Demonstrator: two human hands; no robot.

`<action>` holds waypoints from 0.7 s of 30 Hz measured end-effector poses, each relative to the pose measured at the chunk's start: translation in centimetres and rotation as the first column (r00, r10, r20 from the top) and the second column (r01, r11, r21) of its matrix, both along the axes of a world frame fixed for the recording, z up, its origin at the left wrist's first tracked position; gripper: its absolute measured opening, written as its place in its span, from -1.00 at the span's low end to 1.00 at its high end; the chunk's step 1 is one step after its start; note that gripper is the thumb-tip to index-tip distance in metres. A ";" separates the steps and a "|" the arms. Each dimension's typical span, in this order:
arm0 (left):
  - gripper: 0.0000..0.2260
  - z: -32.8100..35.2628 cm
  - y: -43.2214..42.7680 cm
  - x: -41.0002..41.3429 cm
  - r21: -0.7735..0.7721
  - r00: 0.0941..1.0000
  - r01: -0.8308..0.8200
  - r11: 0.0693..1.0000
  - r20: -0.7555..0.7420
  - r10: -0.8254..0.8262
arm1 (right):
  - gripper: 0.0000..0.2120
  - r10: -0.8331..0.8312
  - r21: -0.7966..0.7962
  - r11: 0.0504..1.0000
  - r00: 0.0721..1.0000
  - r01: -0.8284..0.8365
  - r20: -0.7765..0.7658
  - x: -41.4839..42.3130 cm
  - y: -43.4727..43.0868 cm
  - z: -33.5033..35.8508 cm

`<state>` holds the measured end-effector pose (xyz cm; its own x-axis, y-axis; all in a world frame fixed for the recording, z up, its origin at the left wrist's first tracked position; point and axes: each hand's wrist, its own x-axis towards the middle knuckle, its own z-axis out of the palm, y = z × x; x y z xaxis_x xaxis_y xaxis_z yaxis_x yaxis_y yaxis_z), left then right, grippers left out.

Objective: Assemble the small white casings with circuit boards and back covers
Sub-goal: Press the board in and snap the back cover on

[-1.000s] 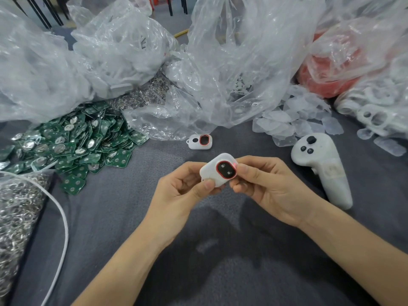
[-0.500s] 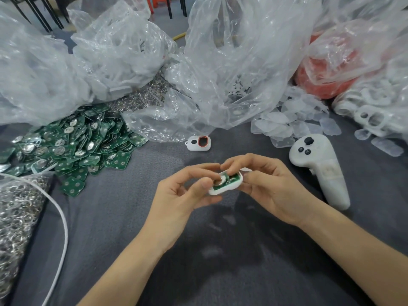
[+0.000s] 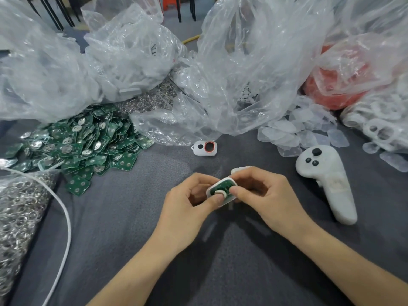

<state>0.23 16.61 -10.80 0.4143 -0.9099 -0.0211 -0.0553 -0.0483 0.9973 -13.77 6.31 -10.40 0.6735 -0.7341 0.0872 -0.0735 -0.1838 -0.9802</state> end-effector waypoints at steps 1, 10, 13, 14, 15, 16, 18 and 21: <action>-0.83 0.0 0.0 0.0 0.004 1.000 -0.001 1.000 0.004 0.001 | -0.81 -0.008 0.013 1.000 1.000 0.008 0.001 0.1 0.1 -0.1; -0.79 0.2 0.1 0.0 0.063 0.999 0.050 0.997 0.006 -0.051 | -0.77 -0.023 -0.024 0.999 0.998 0.022 -0.057 0.6 0.7 0.0; -0.76 0.3 0.1 0.0 0.062 0.997 0.066 0.996 0.025 -0.068 | -0.77 -0.022 -0.049 0.999 0.995 0.018 -0.096 0.6 0.8 0.2; -0.76 0.3 0.1 0.1 0.064 0.997 0.068 0.996 0.034 -0.070 | -0.76 -0.023 -0.052 0.998 0.993 0.017 -0.112 0.7 0.8 0.2; -0.76 0.2 0.1 0.1 0.067 0.997 0.069 0.995 0.041 -0.072 | -0.76 -0.024 -0.051 0.999 0.992 0.017 -0.127 0.8 0.9 0.2; -0.77 0.2 0.1 0.2 0.071 0.996 0.070 0.995 0.043 -0.073 | -0.75 -0.025 -0.045 0.999 0.990 0.019 -0.139 0.9 1.0 0.2; -0.78 0.1 0.1 0.2 0.075 0.996 0.074 0.994 0.042 -0.077 | -0.74 -0.032 -0.044 0.999 0.987 0.025 -0.157 1.0 1.1 0.1; -0.78 0.1 0.1 0.3 0.066 0.997 0.079 0.995 0.009 -0.079 | -0.75 -0.032 -0.026 0.999 0.988 0.028 -0.154 1.0 1.2 0.2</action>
